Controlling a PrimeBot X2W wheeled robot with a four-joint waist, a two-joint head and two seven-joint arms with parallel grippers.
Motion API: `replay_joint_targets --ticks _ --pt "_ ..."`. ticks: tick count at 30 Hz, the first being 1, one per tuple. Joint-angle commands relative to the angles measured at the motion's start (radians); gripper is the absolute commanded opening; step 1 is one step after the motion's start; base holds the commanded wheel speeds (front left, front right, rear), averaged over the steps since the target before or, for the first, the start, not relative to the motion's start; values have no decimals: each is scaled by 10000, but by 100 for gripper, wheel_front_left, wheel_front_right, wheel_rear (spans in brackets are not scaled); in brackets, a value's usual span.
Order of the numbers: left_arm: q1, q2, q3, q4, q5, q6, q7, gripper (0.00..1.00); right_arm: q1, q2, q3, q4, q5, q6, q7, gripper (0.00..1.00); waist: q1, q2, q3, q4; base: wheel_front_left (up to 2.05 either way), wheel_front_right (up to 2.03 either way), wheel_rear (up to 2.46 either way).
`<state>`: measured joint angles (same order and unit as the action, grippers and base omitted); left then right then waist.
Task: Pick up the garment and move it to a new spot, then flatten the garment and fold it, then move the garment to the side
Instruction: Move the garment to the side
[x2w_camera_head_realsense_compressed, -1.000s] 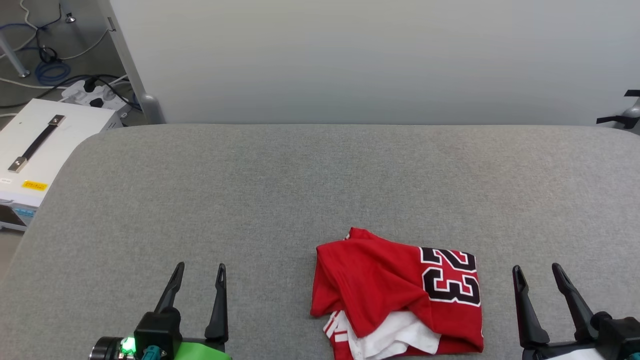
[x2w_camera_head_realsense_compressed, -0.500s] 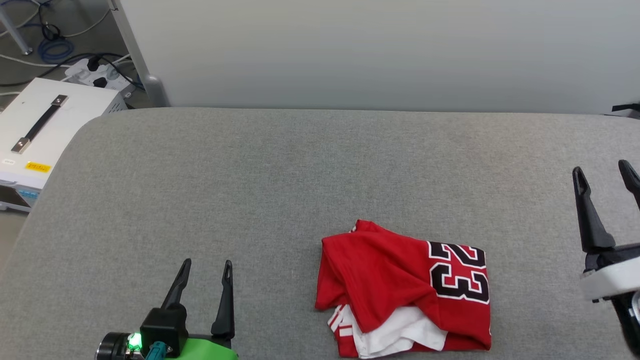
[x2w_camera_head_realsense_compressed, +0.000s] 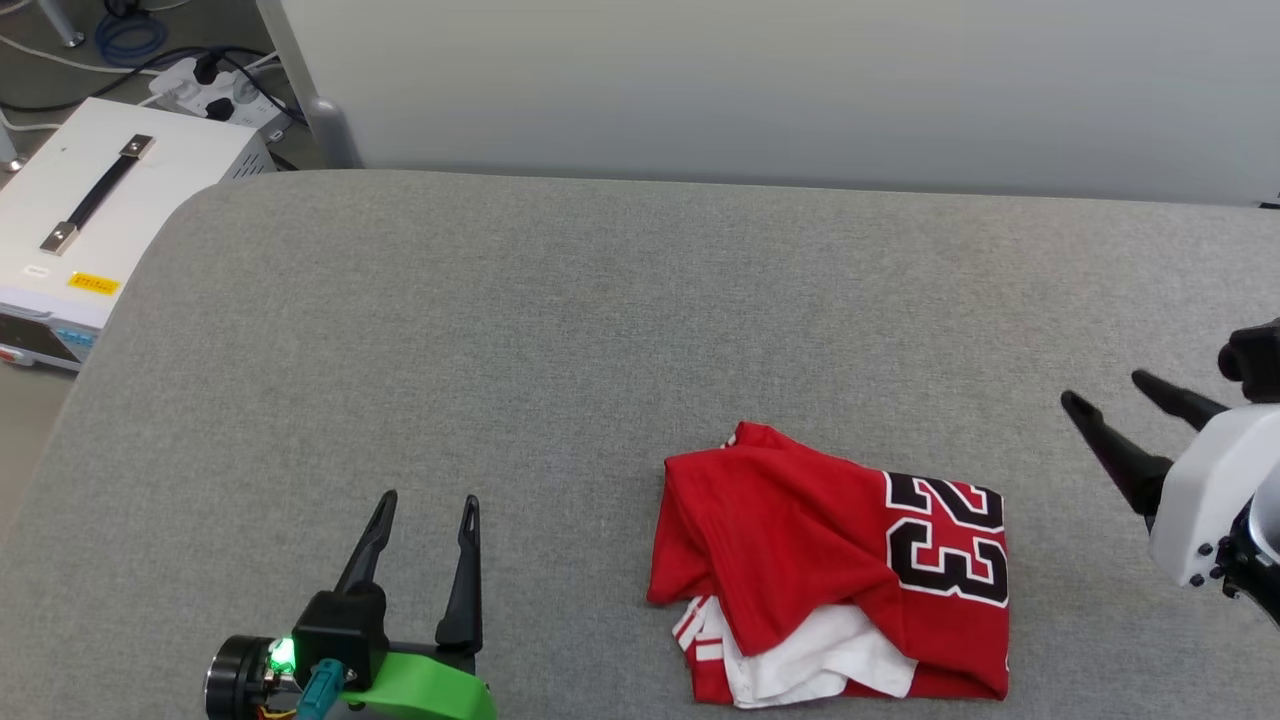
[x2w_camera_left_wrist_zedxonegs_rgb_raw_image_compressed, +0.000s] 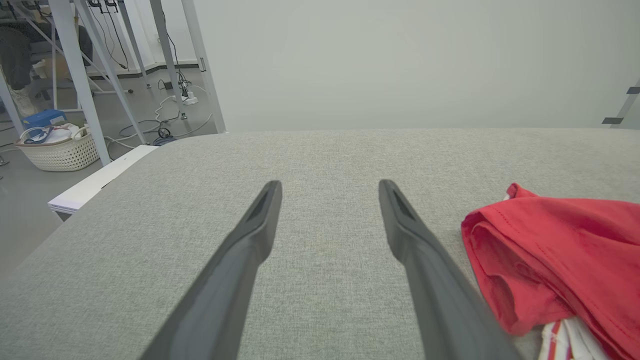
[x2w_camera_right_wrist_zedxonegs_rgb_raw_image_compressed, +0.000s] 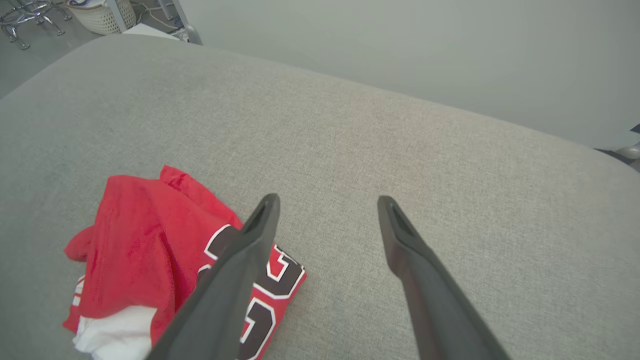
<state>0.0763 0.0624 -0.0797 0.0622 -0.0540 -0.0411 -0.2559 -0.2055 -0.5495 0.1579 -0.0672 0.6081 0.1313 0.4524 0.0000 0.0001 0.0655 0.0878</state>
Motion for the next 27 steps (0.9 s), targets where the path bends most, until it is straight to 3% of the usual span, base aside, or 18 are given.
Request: replay_joint_targets --ticks 1,6,10,18,27 --pt "-194 -59 -10 34 -57 -66 -59 100 -16 -134 147 89 267 -6 494 100 0 -1 66 73 0 0 0" --pt "-276 -75 -25 31 -68 -72 -59 100 284 -304 588 371 1127 -6 2116 100 0 -1 223 203 0 0 0" --pt "-351 -87 -70 21 -68 -80 -59 100 524 -169 730 582 1593 -6 2710 100 0 -1 397 313 0 0 0" --pt "-581 -102 -144 6 -72 -95 -59 100 581 309 1055 1179 1565 -6 2662 100 0 -1 876 489 0 0 0" --pt "-1000 -113 -237 40 -95 -117 -59 100 493 868 1840 2858 1435 -6 2130 100 0 -1 1488 721 0 0 0"
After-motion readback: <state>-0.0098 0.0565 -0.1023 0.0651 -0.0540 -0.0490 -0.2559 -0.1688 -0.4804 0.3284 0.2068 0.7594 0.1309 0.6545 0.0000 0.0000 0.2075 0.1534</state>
